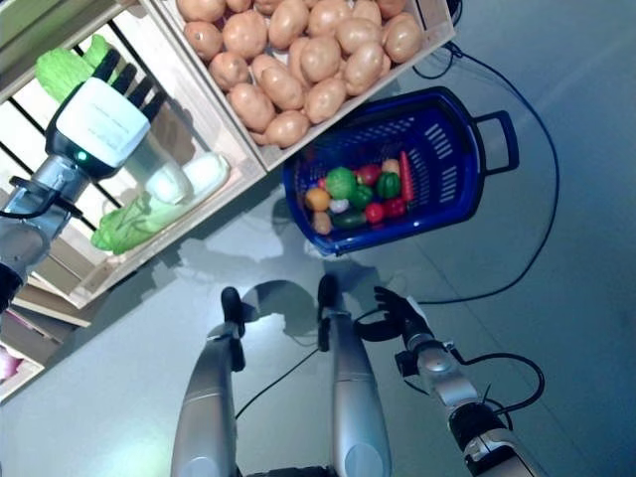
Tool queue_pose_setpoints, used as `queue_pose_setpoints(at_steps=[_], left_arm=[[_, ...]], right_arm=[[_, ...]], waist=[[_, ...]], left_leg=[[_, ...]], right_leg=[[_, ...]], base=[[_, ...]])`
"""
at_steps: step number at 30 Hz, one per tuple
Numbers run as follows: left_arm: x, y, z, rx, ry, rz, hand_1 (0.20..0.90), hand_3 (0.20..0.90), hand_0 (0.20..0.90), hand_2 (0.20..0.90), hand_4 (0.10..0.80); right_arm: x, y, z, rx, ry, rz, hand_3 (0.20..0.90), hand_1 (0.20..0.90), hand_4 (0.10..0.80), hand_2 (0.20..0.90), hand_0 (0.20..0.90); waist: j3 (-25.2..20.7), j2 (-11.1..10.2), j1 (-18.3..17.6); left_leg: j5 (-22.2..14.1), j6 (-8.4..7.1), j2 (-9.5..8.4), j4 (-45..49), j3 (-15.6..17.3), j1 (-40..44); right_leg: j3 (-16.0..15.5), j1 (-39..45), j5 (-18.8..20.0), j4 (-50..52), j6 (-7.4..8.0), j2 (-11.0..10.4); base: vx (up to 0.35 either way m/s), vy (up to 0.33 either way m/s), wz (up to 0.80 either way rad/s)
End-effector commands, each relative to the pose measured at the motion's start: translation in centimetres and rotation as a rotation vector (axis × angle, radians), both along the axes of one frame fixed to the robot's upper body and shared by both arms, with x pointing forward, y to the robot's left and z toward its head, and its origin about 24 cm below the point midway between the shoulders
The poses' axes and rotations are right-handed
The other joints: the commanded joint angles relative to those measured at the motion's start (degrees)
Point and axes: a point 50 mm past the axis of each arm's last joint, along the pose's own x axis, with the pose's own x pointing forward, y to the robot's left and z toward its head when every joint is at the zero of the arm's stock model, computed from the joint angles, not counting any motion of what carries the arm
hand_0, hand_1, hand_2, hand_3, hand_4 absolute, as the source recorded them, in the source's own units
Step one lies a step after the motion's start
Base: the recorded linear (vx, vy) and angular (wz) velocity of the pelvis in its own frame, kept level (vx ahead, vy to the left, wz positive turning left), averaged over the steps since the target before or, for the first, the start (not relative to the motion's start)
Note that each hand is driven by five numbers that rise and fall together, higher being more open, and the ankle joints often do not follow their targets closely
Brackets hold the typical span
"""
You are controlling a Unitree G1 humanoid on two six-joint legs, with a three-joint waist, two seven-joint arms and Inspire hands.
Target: Put vegetables into the basket
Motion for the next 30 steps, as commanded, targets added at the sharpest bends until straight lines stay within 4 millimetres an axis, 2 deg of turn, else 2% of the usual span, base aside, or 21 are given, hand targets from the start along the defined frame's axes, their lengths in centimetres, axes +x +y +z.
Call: queue_pose_setpoints(at_steps=[1, 11, 19, 24, 30], left_arm=[[-2.1, 0.7, 9.1, 0.003, -0.314, 0.018, 0.900, 0.900, 0.900, 0.900, 0.800], [-2.0, 0.9, 10.3, 0.023, -0.320, 0.123, 0.900, 0.900, 0.900, 0.900, 0.800], [-2.3, 1.9, 10.7, 0.032, -0.304, 0.218, 0.900, 0.900, 0.900, 0.900, 0.800], [-1.6, 1.4, 9.9, 0.024, -0.140, 0.202, 0.900, 0.900, 0.900, 0.900, 0.800], [-1.9, 2.5, 9.9, -0.021, -0.082, 0.289, 0.900, 0.900, 0.900, 0.900, 0.800]], right_arm=[[-1.7, -1.9, 0.0, -0.022, -0.010, -0.062, 0.900, 0.900, 0.800, 0.900, 0.900], [-1.9, -2.0, 0.4, 0.005, -0.045, -0.097, 0.900, 0.900, 0.800, 0.900, 0.900], [-1.9, -2.2, 1.0, 0.002, -0.083, -0.117, 0.900, 0.900, 0.800, 0.900, 0.900], [-1.8, -2.5, 1.3, 0.005, -0.100, -0.140, 0.900, 0.900, 0.800, 0.900, 0.900], [-2.0, -3.0, 1.6, -0.005, -0.112, -0.144, 0.900, 0.900, 0.800, 0.900, 0.900]], waist=[[0.04, 0.65, -1.48], [0.04, 0.68, -2.49], [0.04, 1.45, -2.70], [0.04, 1.75, -2.53], [0.04, 2.31, -2.49]], left_leg=[[-1.26, 0.86, -0.85, 4.61, 0.51, -4.22], [-1.38, 0.94, -1.05, 4.08, 1.88, -4.57], [-0.87, 0.80, -1.13, 3.11, 2.50, -5.21], [-0.89, 0.80, -1.02, 3.03, 2.78, -5.81], [-0.40, 0.84, -1.05, 2.18, 3.40, -5.54]], right_leg=[[1.43, 3.77, -1.09, -1.04, 2.17, -0.63], [1.55, 3.19, -0.18, -2.45, 2.47, -1.19], [1.47, 2.11, 0.37, -3.06, 2.70, -1.72], [1.04, 1.67, 0.29, -3.10, 2.82, -2.25], [0.77, 1.95, 0.76, -4.10, 3.01, -2.63]], base=[[0.001, 0.042, 0.00], [0.002, 0.012, -0.02], [-0.003, 0.013, -0.01], [-0.004, -0.004, 0.03], [0.000, 0.012, 0.00]])
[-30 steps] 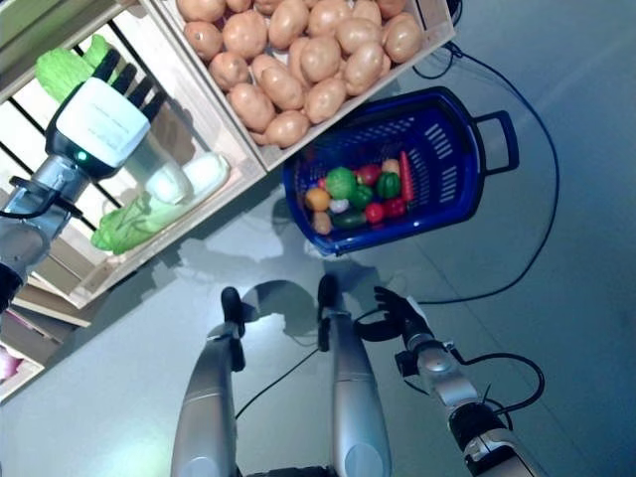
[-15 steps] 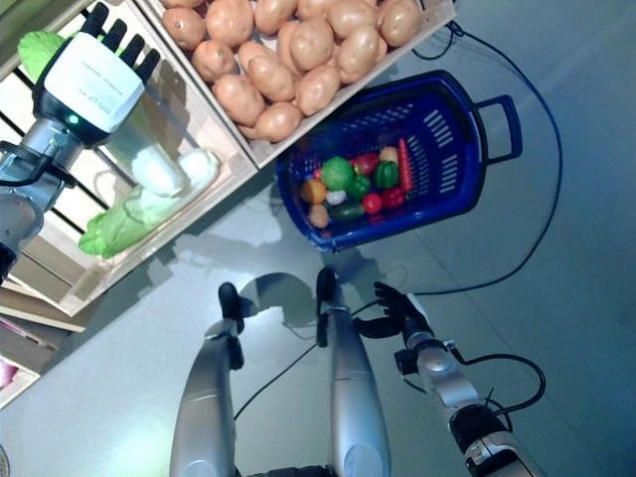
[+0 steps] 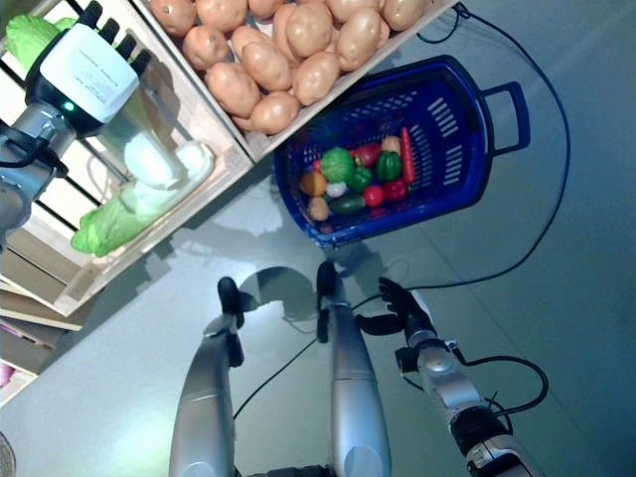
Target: Put vegetables into the basket
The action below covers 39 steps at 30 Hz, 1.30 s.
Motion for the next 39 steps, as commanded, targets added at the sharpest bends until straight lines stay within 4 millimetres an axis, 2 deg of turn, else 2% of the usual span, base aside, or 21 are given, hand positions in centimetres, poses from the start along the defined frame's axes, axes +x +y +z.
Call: queue_pose_setpoints(at_steps=[1, 14, 17, 24, 35, 36, 37, 38, 39], left_arm=[[-2.3, 2.7, 5.8, -0.075, -0.161, 0.113, 0.900, 0.900, 0.900, 0.900, 0.800], [-2.7, 4.0, 6.0, -0.130, -0.125, 0.211, 0.900, 0.900, 0.900, 0.900, 0.800], [-3.1, 4.7, 6.3, -0.163, -0.167, 0.215, 0.900, 0.900, 0.900, 0.900, 0.800], [-4.6, 5.0, 7.1, -0.093, -0.388, 0.033, 0.900, 0.900, 0.900, 0.900, 0.800], [-4.4, 4.5, 7.0, -0.063, -0.377, -0.017, 0.900, 0.900, 0.900, 0.900, 0.800], [-4.4, 4.6, 7.0, -0.078, -0.384, -0.023, 0.825, 0.825, 0.825, 0.825, 0.750], [-4.4, 4.6, 6.9, -0.076, -0.379, -0.024, 0.686, 0.686, 0.686, 0.686, 0.657], [-4.4, 4.6, 6.8, -0.076, -0.380, -0.023, 0.300, 0.300, 0.300, 0.300, 0.400], [-4.4, 4.6, 6.7, -0.078, -0.380, -0.025, 0.300, 0.300, 0.300, 0.300, 0.400]], right_arm=[[-2.0, -3.4, 0.6, -0.019, -0.039, -0.106, 0.900, 0.900, 0.800, 0.900, 0.900], [-2.4, -3.9, 0.4, -0.005, -0.055, -0.149, 0.900, 0.900, 0.800, 0.900, 0.900], [-2.4, -3.9, 0.4, -0.008, -0.058, -0.148, 0.900, 0.900, 0.800, 0.900, 0.900], [-2.9, -3.9, 0.0, -0.018, -0.055, -0.153, 0.900, 0.900, 0.800, 0.900, 0.900], [-2.7, -3.7, 0.4, -0.027, -0.075, -0.148, 0.900, 0.900, 0.800, 0.900, 0.900], [-2.7, -3.8, 0.5, -0.032, -0.075, -0.146, 0.900, 0.900, 0.800, 0.900, 0.900], [-2.8, -3.8, 0.4, -0.032, -0.073, -0.147, 0.900, 0.900, 0.800, 0.900, 0.900], [-2.9, -3.8, 0.4, -0.034, -0.074, -0.146, 0.900, 0.900, 0.800, 0.900, 0.900], [-2.9, -3.8, 0.4, -0.035, -0.074, -0.146, 0.900, 0.900, 0.800, 0.900, 0.900]], waist=[[0.04, 2.31, -0.93], [0.04, 2.33, -0.06], [0.04, 2.41, 0.09], [0.04, 2.14, 0.62], [0.04, 1.31, 0.55], [0.04, 1.31, 0.49], [0.04, 1.30, 0.52], [0.04, 1.30, 0.44], [0.04, 1.30, 0.47]], left_leg=[[-0.36, 1.19, -0.63, 3.19, 2.19, -2.80], [-0.18, 1.52, -0.74, 2.65, 2.05, -2.97], [-0.20, 1.66, -0.66, 2.68, 2.17, -3.08], [-0.30, 1.78, -0.44, 3.27, 1.78, -3.79], [-0.54, 2.02, -0.02, 3.98, 1.78, -4.80], [-0.71, 2.07, -0.01, 4.36, 1.75, -5.03], [-0.79, 2.16, 0.04, 4.49, 1.80, -5.04], [-0.79, 2.12, 0.08, 4.58, 1.82, -5.16], [-0.82, 2.19, 0.08, 4.60, 1.83, -5.13]], right_leg=[[0.26, 6.01, 1.43, -5.09, 2.76, -2.05], [-0.89, 6.32, 1.88, -5.90, 2.91, -2.80], [-1.06, 6.12, 1.89, -5.79, 2.88, -2.98], [-1.34, 5.68, 1.43, -4.93, 2.55, -3.08], [-1.55, 4.68, 1.19, -3.90, 2.45, -2.96], [-1.47, 4.42, 1.03, -3.44, 2.43, -2.99], [-1.46, 4.35, 0.97, -3.20, 2.42, -3.04], [-1.31, 4.23, 0.95, -3.13, 2.41, -3.01], [-1.37, 4.21, 0.90, -2.99, 2.42, -3.05]], base=[[0.000, 0.000, 0.00], [0.004, -0.007, 0.04], [0.004, 0.001, 0.03], [0.000, 0.000, 0.00], [0.007, 0.003, 0.03], [0.037, 0.034, 0.01], [0.035, 0.032, 0.01], [0.000, 0.000, 0.00], [0.000, 0.000, 0.00]])
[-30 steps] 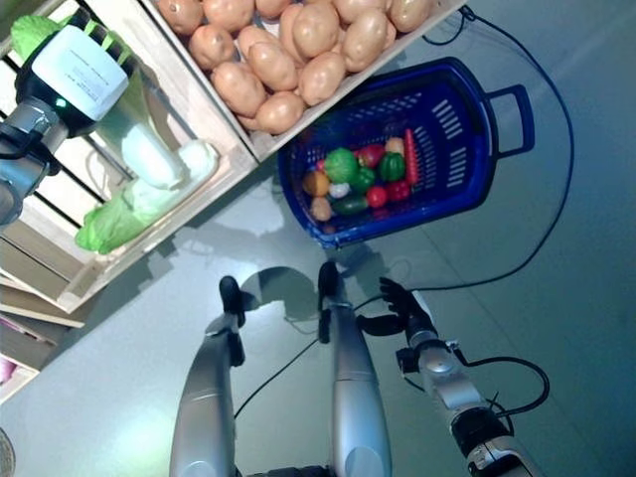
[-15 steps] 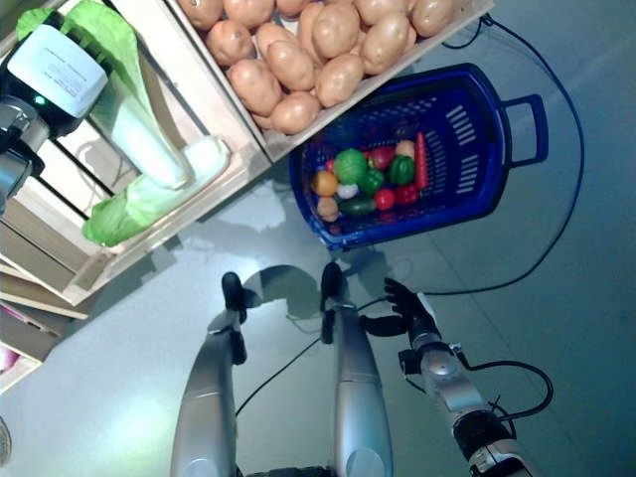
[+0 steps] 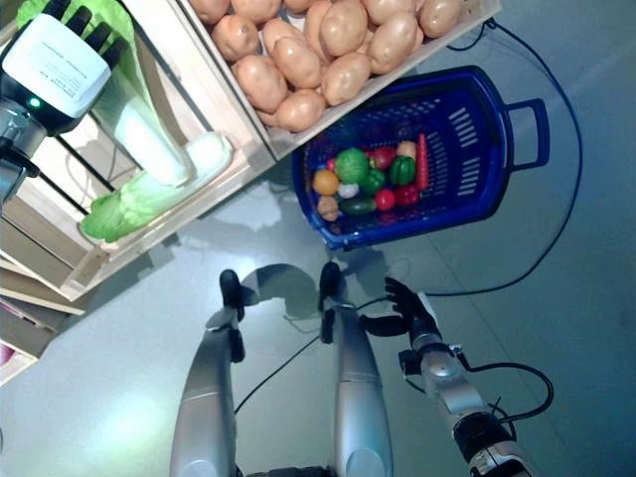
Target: Put vegetables into the basket
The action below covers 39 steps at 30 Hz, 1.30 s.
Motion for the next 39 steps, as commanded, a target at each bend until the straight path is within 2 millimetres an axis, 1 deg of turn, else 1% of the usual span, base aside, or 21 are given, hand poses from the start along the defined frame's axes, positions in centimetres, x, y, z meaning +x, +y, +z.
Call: queue_pose_setpoints(at_steps=[1, 6, 10, 15, 17, 20, 26, 28, 32, 39], left_arm=[[-3.3, 2.8, 6.2, -0.047, -0.289, 0.068, 0.300, 0.300, 0.300, 0.300, 0.400], [-3.2, 2.7, 6.1, -0.052, -0.279, 0.076, 0.300, 0.300, 0.300, 0.300, 0.400], [-3.2, 3.0, 5.6, -0.057, -0.277, 0.081, 0.300, 0.300, 0.300, 0.300, 0.400], [-3.2, 3.0, 5.8, -0.052, -0.274, 0.091, 0.300, 0.300, 0.300, 0.300, 0.400], [-3.0, 2.8, 5.7, -0.017, -0.247, 0.094, 0.300, 0.300, 0.300, 0.300, 0.400], [-3.1, 2.7, 5.5, -0.025, -0.258, 0.084, 0.300, 0.300, 0.300, 0.300, 0.400], [-3.8, 2.5, 6.5, -0.116, -0.372, -0.023, 0.300, 0.300, 0.300, 0.300, 0.400], [-4.0, 2.5, 6.4, -0.137, -0.411, -0.077, 0.300, 0.300, 0.300, 0.300, 0.400], [-3.7, 1.8, 6.0, -0.117, -0.374, -0.114, 0.300, 0.300, 0.300, 0.300, 0.400], [-3.5, 1.0, 6.6, -0.115, -0.382, -0.130, 0.300, 0.300, 0.300, 0.300, 0.400]], right_arm=[[-2.3, -3.2, 0.5, -0.051, -0.050, -0.097, 0.900, 0.900, 0.800, 0.900, 0.900], [-2.4, -3.2, 0.6, -0.048, -0.051, -0.102, 0.900, 0.900, 0.800, 0.900, 0.900], [-2.4, -3.1, 0.8, -0.050, -0.057, -0.100, 0.900, 0.900, 0.800, 0.900, 0.900], [-2.4, -3.2, 0.8, -0.048, -0.058, -0.100, 0.900, 0.900, 0.800, 0.900, 0.900], [-2.5, -3.3, 0.9, -0.047, -0.060, -0.097, 0.900, 0.900, 0.800, 0.900, 0.900], [-2.3, -3.2, 1.0, -0.043, -0.067, -0.097, 0.900, 0.900, 0.800, 0.900, 0.900], [-2.2, -2.8, 1.0, -0.021, -0.072, -0.094, 0.900, 0.900, 0.800, 0.900, 0.900], [-2.1, -2.6, 0.9, -0.018, -0.068, -0.092, 0.900, 0.900, 0.800, 0.900, 0.900], [-1.7, -2.4, 1.0, -0.025, -0.062, -0.084, 0.900, 0.900, 0.800, 0.900, 0.900], [-1.6, -2.7, 1.0, -0.025, -0.068, -0.101, 0.900, 0.900, 0.800, 0.900, 0.900]], waist=[[0.04, 1.26, -1.29], [0.04, 1.14, -1.29], [0.04, 1.21, -1.22], [0.04, 1.07, -1.23], [0.04, 0.95, -1.25], [0.04, 0.86, -1.20], [0.04, 0.35, -0.99], [0.04, 0.22, -0.94], [0.04, 0.32, -0.99], [0.04, 0.68, -1.24]], left_leg=[[-1.35, 1.89, 0.04, 4.39, 3.28, -3.04], [-1.65, 1.89, 0.08, 4.97, 3.15, -3.37], [-1.59, 2.02, -0.20, 4.69, 3.13, -3.33], [-1.66, 2.04, -0.04, 4.82, 3.15, -3.39], [-1.62, 1.95, 0.03, 4.85, 3.07, -3.30], [-1.35, 1.75, 0.14, 4.56, 3.07, -3.03], [-1.12, 1.60, 0.26, 3.66, 2.93, -0.99], [-1.04, 1.46, 0.21, 3.51, 2.74, -0.37], [-0.86, 1.30, 0.08, 2.59, 3.04, 1.03], [-0.64, 1.21, -0.08, 2.12, 3.36, 1.06]], right_leg=[[1.27, 4.23, 1.19, -2.82, 2.64, -2.09], [1.29, 4.02, 0.98, -2.23, 2.70, -2.25], [1.32, 3.87, 1.08, -2.15, 2.83, -2.14], [1.15, 3.84, 0.92, -1.87, 2.79, -2.24], [1.03, 4.04, 0.92, -1.89, 2.80, -2.24], [0.98, 4.53, 1.05, -2.44, 2.82, -2.15], [0.64, 6.88, 1.22, -3.89, 2.65, -1.70], [0.77, 7.67, 1.28, -4.31, 2.68, -1.46], [0.97, 8.80, 1.50, -5.37, 2.52, -0.91], [1.17, 8.47, 1.65, -5.66, 2.40, -0.65]], base=[[0.000, 0.000, 0.00], [0.000, 0.000, 0.00], [0.000, 0.000, 0.00], [0.000, 0.000, 0.00], [-0.002, -0.016, 0.01], [-0.014, -0.025, 0.00], [-0.005, -0.056, 0.01], [0.009, -0.041, 0.00], [0.000, 0.000, 0.00], [0.000, 0.000, 0.00]])
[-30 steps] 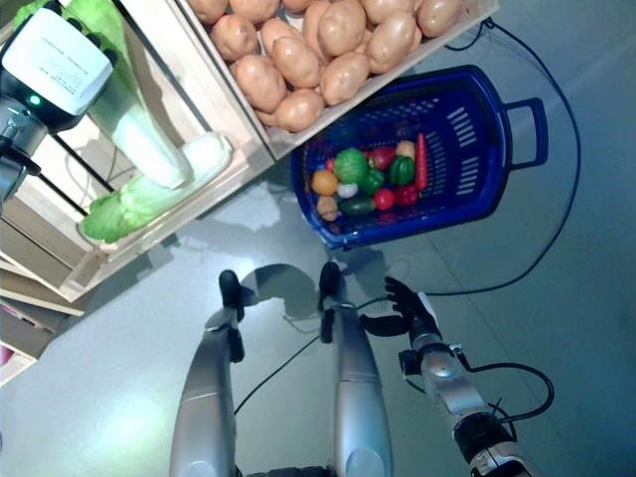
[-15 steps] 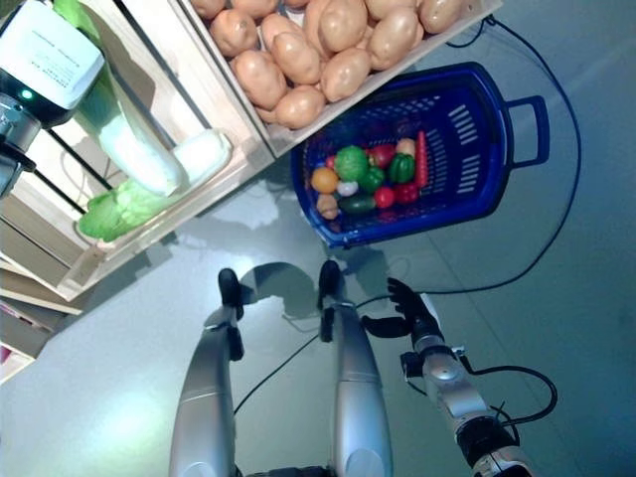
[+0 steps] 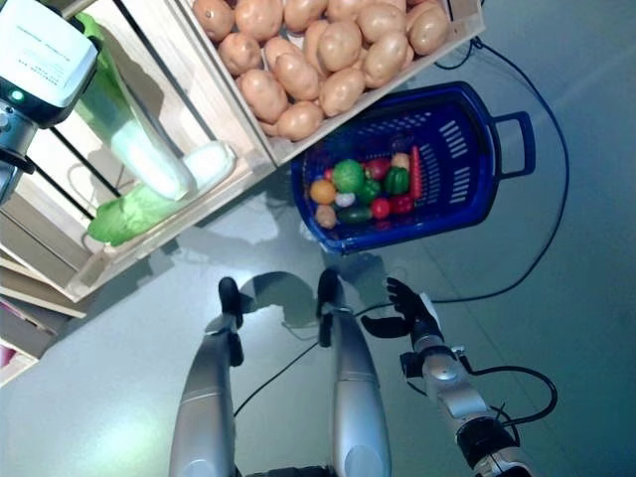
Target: Put vegetables into the basket
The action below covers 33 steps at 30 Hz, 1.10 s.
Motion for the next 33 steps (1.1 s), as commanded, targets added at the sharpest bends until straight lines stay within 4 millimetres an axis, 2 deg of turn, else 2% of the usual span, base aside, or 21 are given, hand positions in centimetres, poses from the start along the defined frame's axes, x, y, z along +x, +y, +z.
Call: queue_pose_setpoints(at_steps=[1, 6, 7, 8, 22, 33], left_arm=[[-2.8, 0.9, 6.0, -0.038, -0.265, -0.009, 0.300, 0.300, 0.300, 0.300, 0.400], [-2.5, 0.6, 5.9, -0.034, -0.235, 0.004, 0.300, 0.300, 0.300, 0.300, 0.400], [-2.3, 0.6, 5.8, -0.044, -0.220, 0.003, 0.387, 0.387, 0.387, 0.387, 0.458], [-2.3, 0.5, 5.8, -0.038, -0.212, 0.005, 0.900, 0.900, 0.900, 0.900, 0.800], [-2.6, 1.2, 5.3, -0.140, -0.264, -0.067, 0.900, 0.900, 0.900, 0.900, 0.800], [-2.9, 2.3, 3.2, -0.250, -0.332, -0.115, 0.900, 0.900, 0.900, 0.900, 0.800]], right_arm=[[-1.1, -2.6, 0.9, -0.022, -0.059, -0.092, 0.900, 0.900, 0.800, 0.900, 0.900], [-1.1, -2.7, 1.0, -0.024, -0.062, -0.091, 0.900, 0.900, 0.800, 0.900, 0.900], [-1.1, -2.6, 0.9, -0.028, -0.063, -0.090, 0.900, 0.900, 0.800, 0.900, 0.900], [-1.1, -2.6, 1.0, -0.028, -0.065, -0.092, 0.900, 0.900, 0.800, 0.900, 0.900], [-1.3, -2.5, 0.6, -0.024, -0.061, -0.102, 0.900, 0.900, 0.800, 0.900, 0.900], [-1.1, -2.0, 0.7, -0.022, -0.069, -0.109, 0.900, 0.900, 0.800, 0.900, 0.900]], waist=[[0.06, 1.19, -0.80], [0.06, 1.32, -0.92], [0.06, 1.36, -0.97], [0.06, 1.38, -1.02], [0.06, 1.06, -0.68], [0.06, 0.11, -0.02]], left_leg=[[-0.39, 1.01, -0.16, 2.06, 3.55, -1.37], [-0.20, 0.99, -0.15, 1.65, 3.69, -1.52], [-0.27, 1.03, -0.20, 1.90, 3.60, -1.77], [-0.32, 0.99, -0.14, 2.01, 3.66, -1.88], [-0.53, 1.07, -0.37, 2.48, 3.28, -2.24], [-0.88, 1.35, -0.57, 3.10, 2.68, -3.74]], right_leg=[[1.51, 5.62, 1.72, -5.08, 2.00, -0.73], [1.55, 5.32, 1.87, -5.38, 2.00, -0.74], [1.59, 5.09, 1.78, -5.20, 1.99, -0.78], [1.63, 4.96, 1.75, -5.13, 1.96, -0.82], [1.58, 4.81, 2.05, -5.38, 2.05, -0.97], [1.42, 3.35, 2.05, -4.84, 1.90, -0.65]], base=[[0.000, 0.000, 0.00], [0.000, 0.000, 0.00], [0.000, 0.000, 0.00], [0.000, 0.000, 0.00], [0.000, 0.000, 0.00], [0.000, 0.000, 0.00]])
